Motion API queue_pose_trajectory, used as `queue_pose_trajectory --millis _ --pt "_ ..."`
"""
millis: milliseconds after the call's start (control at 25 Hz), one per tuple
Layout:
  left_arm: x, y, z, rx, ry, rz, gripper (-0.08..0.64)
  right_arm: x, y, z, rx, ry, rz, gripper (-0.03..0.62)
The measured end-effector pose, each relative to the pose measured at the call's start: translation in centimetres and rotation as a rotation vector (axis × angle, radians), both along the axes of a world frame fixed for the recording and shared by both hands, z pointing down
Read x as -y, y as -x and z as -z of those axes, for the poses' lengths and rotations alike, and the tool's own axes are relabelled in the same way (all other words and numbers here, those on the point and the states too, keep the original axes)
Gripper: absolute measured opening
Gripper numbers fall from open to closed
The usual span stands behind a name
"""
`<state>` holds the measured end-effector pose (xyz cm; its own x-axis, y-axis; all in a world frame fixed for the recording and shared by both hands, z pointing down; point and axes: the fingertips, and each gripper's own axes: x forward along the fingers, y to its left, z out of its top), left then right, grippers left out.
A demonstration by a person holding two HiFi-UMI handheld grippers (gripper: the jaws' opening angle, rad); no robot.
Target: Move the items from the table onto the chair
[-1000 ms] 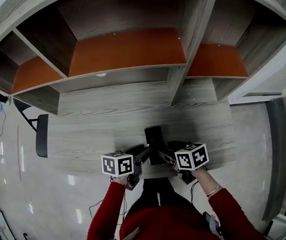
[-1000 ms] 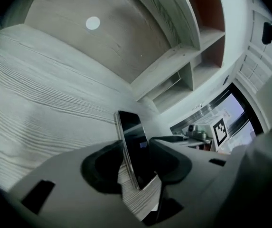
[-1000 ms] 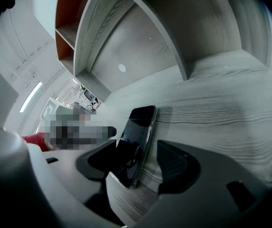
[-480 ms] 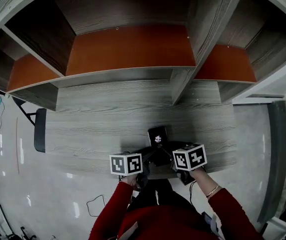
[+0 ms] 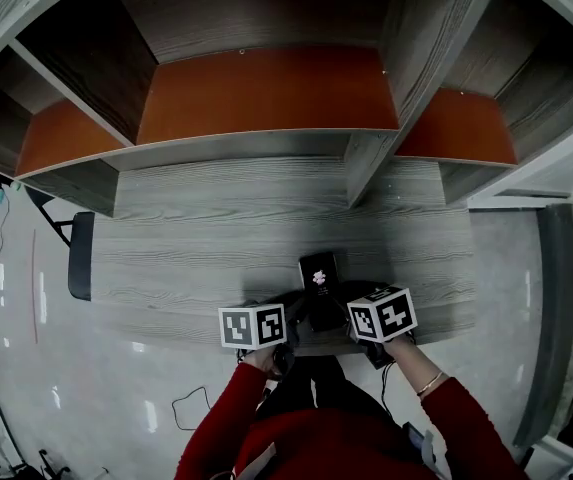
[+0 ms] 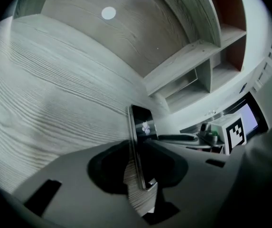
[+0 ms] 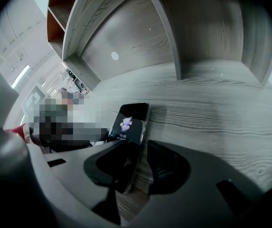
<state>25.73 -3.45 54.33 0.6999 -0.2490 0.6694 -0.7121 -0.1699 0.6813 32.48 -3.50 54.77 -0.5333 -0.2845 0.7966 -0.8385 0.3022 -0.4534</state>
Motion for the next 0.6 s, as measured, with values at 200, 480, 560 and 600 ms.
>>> queue_pose_trajectory --millis 200,480,560,600 --pt "-0.4 -1.1 -0.2 -0.021 0.036 -0.007 0.123 -0.1 -0.1 -0.2 0.020 0.036 -0.050 0.140" --pt "-0.8 -1.2 0.0 -0.021 -0.008 -0.006 0.123 -0.7 0.4 0.0 0.066 0.060 -0.102 0.117" --pt "-1.0 -1.1 0.2 -0.006 -0.028 -0.018 0.123 -0.6 0.4 0.3 0.065 0.040 -0.105 0.117" --pt "-0.9 -1.0 0.5 -0.002 -0.040 -0.012 0.123 -0.5 0.5 0.6 0.071 0.028 -0.111 0.117"
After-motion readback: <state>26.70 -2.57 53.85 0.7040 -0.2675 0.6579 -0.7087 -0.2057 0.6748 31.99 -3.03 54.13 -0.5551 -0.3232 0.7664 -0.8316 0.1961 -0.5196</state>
